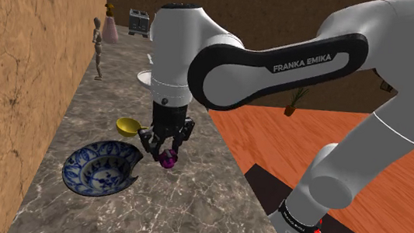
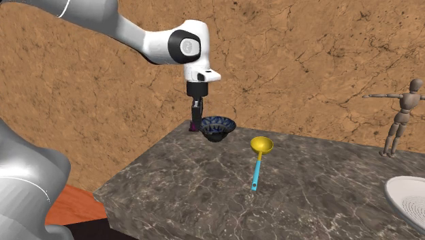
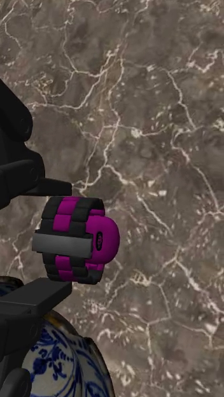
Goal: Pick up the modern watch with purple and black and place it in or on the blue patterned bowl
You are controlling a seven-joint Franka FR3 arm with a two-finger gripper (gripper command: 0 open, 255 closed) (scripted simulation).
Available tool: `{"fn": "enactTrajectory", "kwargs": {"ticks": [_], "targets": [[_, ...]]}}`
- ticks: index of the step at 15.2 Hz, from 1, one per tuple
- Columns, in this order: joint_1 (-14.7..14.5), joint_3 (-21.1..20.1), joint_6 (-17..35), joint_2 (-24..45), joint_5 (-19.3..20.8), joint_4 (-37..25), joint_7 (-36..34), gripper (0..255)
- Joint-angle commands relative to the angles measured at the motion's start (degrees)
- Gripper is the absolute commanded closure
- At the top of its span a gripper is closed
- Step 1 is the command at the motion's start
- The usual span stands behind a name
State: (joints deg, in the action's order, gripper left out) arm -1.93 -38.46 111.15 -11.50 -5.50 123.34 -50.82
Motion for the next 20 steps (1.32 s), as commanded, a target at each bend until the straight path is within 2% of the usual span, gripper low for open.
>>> {"fn": "enactTrajectory", "kwargs": {"ticks": [1, 9, 12, 15, 17, 20], "targets": [[0.0, 0.2, -1.5, -0.3, -0.1, -1.2, 0.2, 255], [0.1, 1.0, -7.2, -1.5, -0.5, -5.9, 0.7, 255], [0.7, -1.9, -7.8, 7.3, 4.7, -13.7, -3.7, 255], [-0.5, -3.6, -9.7, 16.7, 10.8, -22.4, -8.2, 255], [-2.6, -3.9, -11.6, 23.1, 15.0, -29.0, -10.9, 255], [-7.4, -3.2, -15.6, 32.5, 20.8, -40.1, -13.8, 255]]}}
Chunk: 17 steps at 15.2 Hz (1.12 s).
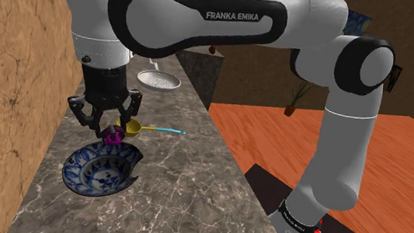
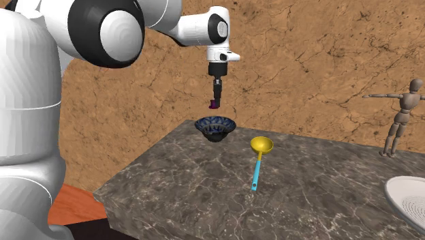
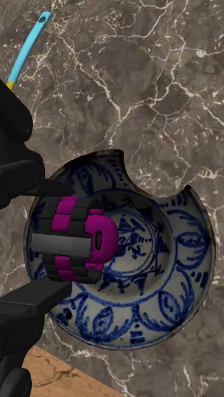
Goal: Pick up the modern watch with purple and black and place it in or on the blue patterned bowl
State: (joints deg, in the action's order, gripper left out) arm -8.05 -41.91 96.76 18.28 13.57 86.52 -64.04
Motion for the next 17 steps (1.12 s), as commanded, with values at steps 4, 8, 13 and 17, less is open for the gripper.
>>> {"fn": "enactTrajectory", "kwargs": {"ticks": [4, 8, 13, 17], "targets": [[-2.1, 0.8, 0.2, 4.5, 2.7, -3.4, -1.1, 255], [-1.7, 1.0, 3.2, 4.6, 2.9, -0.4, -1.5, 255], [-1.4, 1.3, 6.7, 5.2, 3.4, 2.8, -2.0, 255], [-1.4, 1.4, 7.9, 5.4, 3.7, 3.8, -2.2, 255]]}}
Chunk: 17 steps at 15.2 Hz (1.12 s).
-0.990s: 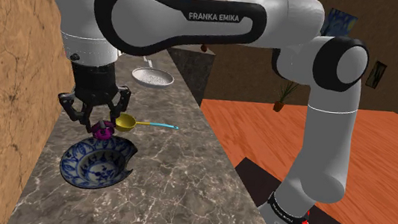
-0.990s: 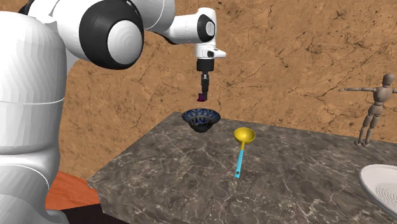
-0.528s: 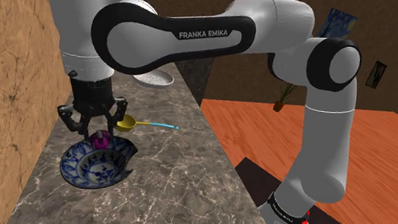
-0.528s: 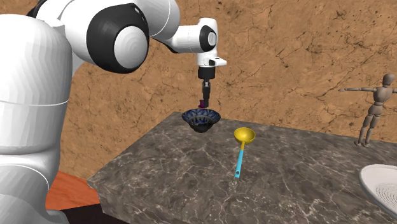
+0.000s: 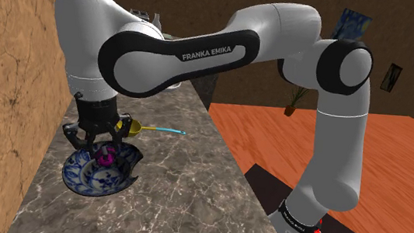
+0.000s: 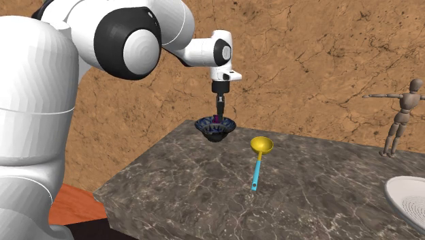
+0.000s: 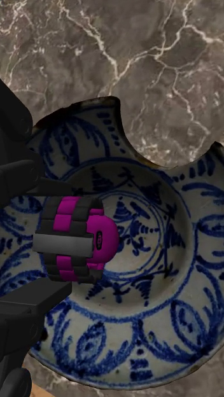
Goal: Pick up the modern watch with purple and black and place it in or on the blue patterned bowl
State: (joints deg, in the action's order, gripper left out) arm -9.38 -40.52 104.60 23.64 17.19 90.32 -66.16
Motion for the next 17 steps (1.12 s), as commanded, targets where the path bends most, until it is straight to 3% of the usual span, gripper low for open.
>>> {"fn": "enactTrajectory", "kwargs": {"ticks": [1, 5, 6, 11, 15, 17], "targets": [[0.0, 0.0, 0.1, 0.1, 0.1, 0.0, 0.0, 255], [0.0, 0.0, 0.1, 0.1, 0.1, 0.0, 0.0, 255], [0.0, 0.0, 0.1, 0.1, 0.1, 0.0, 0.0, 0], [0.0, 0.0, 0.1, 0.1, 0.1, 0.0, 0.0, 0], [-1.1, -0.4, -7.0, -0.2, -0.5, -7.1, 0.6, 0], [-1.1, -0.4, -7.0, -0.2, -0.5, -7.0, 0.6, 0]]}}
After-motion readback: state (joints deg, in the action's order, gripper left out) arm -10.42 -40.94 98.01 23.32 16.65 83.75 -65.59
